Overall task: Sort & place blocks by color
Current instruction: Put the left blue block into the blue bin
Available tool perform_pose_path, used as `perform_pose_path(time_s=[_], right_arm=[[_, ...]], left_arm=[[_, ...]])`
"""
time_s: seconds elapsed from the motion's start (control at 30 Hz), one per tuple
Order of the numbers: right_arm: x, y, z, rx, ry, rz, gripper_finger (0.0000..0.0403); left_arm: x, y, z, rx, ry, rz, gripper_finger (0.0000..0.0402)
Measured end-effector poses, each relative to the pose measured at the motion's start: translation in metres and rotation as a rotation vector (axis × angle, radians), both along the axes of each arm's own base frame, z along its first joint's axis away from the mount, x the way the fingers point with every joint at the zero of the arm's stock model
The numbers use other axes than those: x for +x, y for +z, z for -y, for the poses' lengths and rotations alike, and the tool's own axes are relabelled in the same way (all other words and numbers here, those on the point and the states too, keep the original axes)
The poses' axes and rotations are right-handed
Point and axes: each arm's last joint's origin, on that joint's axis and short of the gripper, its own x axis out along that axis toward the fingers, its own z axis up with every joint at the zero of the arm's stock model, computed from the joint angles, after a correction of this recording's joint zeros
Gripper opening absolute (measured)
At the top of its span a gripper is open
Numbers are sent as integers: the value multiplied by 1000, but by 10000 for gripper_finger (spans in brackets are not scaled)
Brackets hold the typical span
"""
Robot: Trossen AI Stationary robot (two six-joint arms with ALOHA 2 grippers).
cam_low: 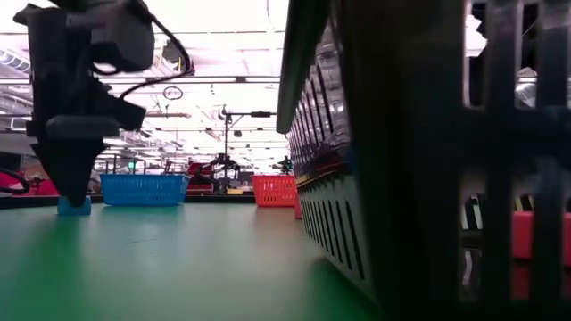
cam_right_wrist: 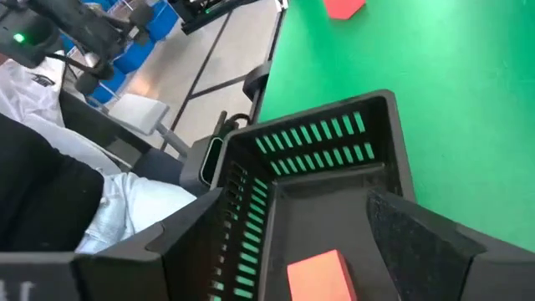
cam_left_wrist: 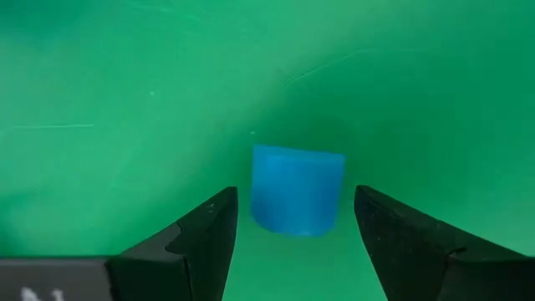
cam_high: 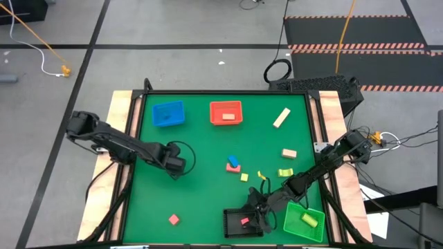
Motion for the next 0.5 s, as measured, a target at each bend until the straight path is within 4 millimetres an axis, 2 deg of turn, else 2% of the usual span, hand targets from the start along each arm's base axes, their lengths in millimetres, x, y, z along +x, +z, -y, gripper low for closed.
perform_pose_path(time_s=[0.17,0.3,0.33,0.5], right_arm=[[-1,0,-1,18,49,-14,281],[-1,0,-1,17,49,-15,281],[-1,0,-1,17,49,-15,281],[-1,0,-1,16,49,-16,281]], left_arm=[[5,-13,1,11,-43,-71,224],[8,-18,0,13,-84,-96,148],[8,-18,0,14,-93,-96,140],[8,-15,-1,11,-96,-84,140]])
